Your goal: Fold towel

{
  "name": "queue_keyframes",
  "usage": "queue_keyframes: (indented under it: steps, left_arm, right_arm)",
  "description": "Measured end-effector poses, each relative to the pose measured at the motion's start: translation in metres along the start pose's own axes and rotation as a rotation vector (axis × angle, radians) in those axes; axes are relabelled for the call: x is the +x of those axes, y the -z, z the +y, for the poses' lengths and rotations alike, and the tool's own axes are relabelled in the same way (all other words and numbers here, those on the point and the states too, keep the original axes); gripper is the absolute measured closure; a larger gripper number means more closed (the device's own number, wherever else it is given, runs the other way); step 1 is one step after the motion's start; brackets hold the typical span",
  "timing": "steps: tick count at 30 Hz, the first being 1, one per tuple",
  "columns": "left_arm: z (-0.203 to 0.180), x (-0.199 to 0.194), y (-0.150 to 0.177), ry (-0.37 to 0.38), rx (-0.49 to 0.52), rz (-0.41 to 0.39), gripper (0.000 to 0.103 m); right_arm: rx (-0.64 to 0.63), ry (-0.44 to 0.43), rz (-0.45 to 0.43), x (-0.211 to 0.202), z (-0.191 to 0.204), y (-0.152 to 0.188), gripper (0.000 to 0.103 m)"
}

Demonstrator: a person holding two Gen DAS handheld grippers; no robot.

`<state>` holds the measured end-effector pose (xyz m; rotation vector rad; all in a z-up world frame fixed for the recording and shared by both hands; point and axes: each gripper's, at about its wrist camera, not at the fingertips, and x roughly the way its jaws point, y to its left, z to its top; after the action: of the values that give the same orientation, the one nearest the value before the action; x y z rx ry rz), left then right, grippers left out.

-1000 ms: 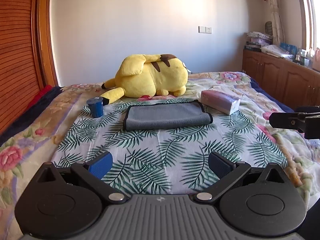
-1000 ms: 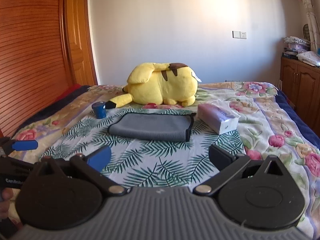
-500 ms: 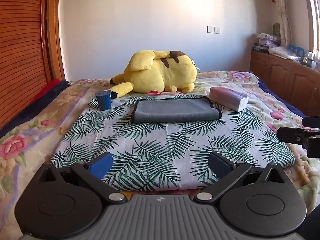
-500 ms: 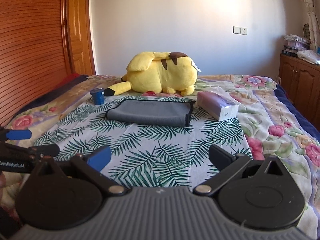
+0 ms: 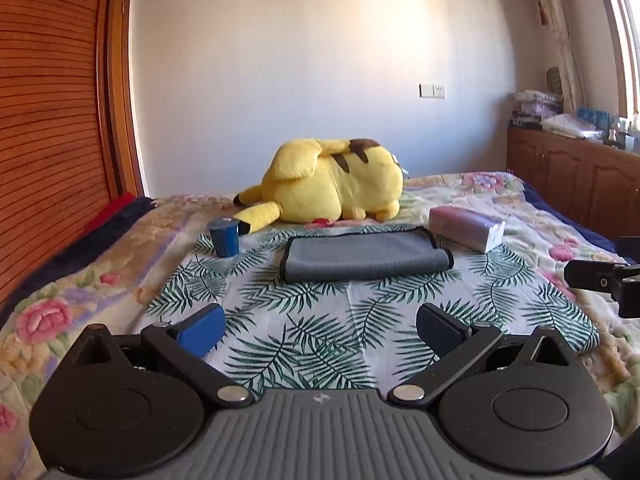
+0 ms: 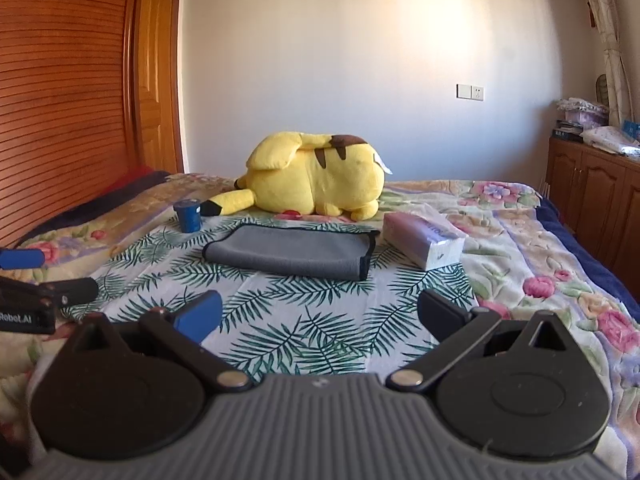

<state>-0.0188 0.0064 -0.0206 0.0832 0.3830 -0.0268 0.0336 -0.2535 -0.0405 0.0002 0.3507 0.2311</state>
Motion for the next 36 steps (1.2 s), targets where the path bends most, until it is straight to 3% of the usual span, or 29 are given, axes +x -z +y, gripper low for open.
queue_keyframes:
  steps: [36]
  left_arm:
    - [-0.0088,-0.0054,-0.0049,0.001,0.032,-0.061,0.0]
  right_arm:
    - [0.042,0.07,-0.092,-0.0097,-0.0062,0.0002,0.0]
